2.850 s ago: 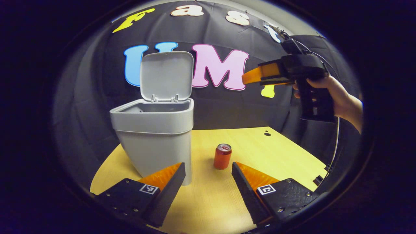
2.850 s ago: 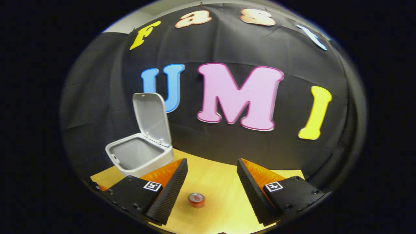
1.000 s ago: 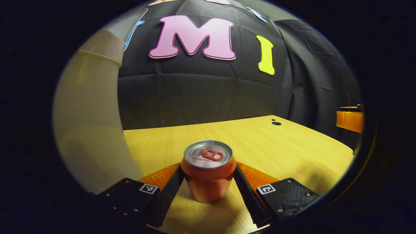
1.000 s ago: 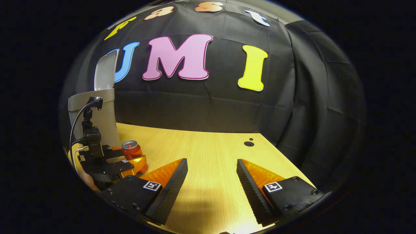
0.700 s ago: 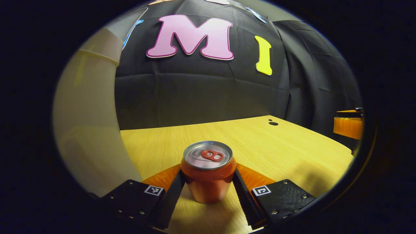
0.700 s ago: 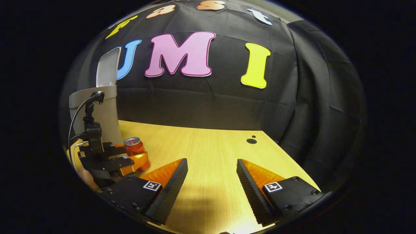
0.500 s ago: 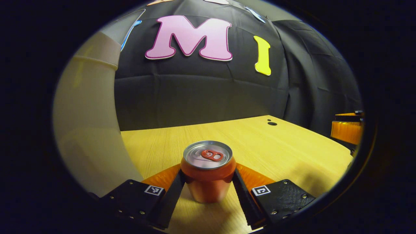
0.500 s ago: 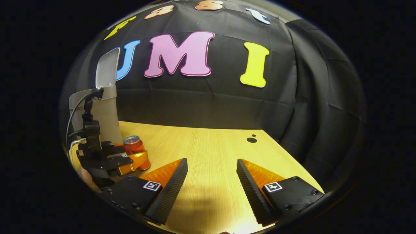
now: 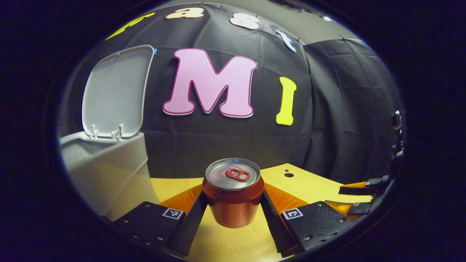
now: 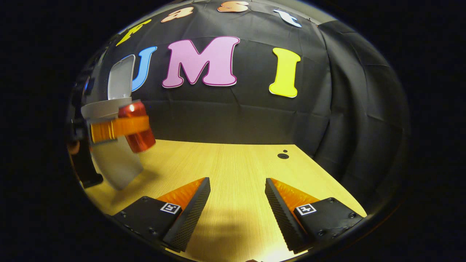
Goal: Press the lid of the desktop garbage bin to open it, pick up the crumpled paper on the desktop and throw it into the bin, then pick up the pop can on the desktop and drop it into the bin, and finally close the garbage bin lid.
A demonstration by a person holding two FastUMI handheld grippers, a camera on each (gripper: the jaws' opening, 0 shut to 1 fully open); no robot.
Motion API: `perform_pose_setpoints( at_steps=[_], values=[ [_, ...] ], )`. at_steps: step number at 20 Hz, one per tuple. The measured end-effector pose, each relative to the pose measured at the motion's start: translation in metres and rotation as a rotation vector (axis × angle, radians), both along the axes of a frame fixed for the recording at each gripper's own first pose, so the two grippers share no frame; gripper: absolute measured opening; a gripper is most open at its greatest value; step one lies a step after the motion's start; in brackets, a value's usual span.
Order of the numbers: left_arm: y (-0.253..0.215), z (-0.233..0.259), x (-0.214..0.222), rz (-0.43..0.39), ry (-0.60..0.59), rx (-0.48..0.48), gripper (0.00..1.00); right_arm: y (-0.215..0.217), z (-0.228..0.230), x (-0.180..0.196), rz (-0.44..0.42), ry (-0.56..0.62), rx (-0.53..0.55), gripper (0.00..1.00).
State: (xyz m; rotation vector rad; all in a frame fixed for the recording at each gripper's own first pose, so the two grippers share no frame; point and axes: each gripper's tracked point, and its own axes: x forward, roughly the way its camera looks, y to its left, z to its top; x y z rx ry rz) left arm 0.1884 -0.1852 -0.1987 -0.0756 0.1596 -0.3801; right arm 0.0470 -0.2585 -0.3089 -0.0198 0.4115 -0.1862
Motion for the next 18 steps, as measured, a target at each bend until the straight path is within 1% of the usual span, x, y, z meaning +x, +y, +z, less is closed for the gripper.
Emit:
perform_pose_setpoints(
  at_steps=[3,5,7,9,11,15,18],
  values=[
    [0.010,0.046,-0.010,-0.012,-0.037,-0.031,0.83,0.008,0.000,0.000,0.005,0.001,0.016,0.98],
    [0.019,0.066,-0.014,-0.018,-0.041,-0.046,0.83,0.012,0.006,0.003,0.014,0.001,0.012,0.98],
    [0.038,0.085,-0.014,0.006,-0.051,-0.073,0.83,0.010,0.020,0.006,0.019,-0.026,-0.018,0.98],
    [0.066,0.100,-0.011,0.057,-0.062,-0.091,0.83,0.009,0.029,0.009,0.024,-0.044,-0.035,0.98],
    [0.100,0.109,-0.007,0.117,-0.073,-0.088,0.83,0.009,0.030,0.012,0.023,-0.049,-0.034,0.98],
    [0.179,0.111,-0.002,0.276,-0.089,-0.023,0.83,0.020,0.026,0.008,0.026,-0.044,-0.023,0.98],
    [0.226,0.100,-0.002,0.365,-0.073,0.016,0.83,0.031,0.018,0.003,0.048,-0.020,-0.019,0.98]
  ],
)
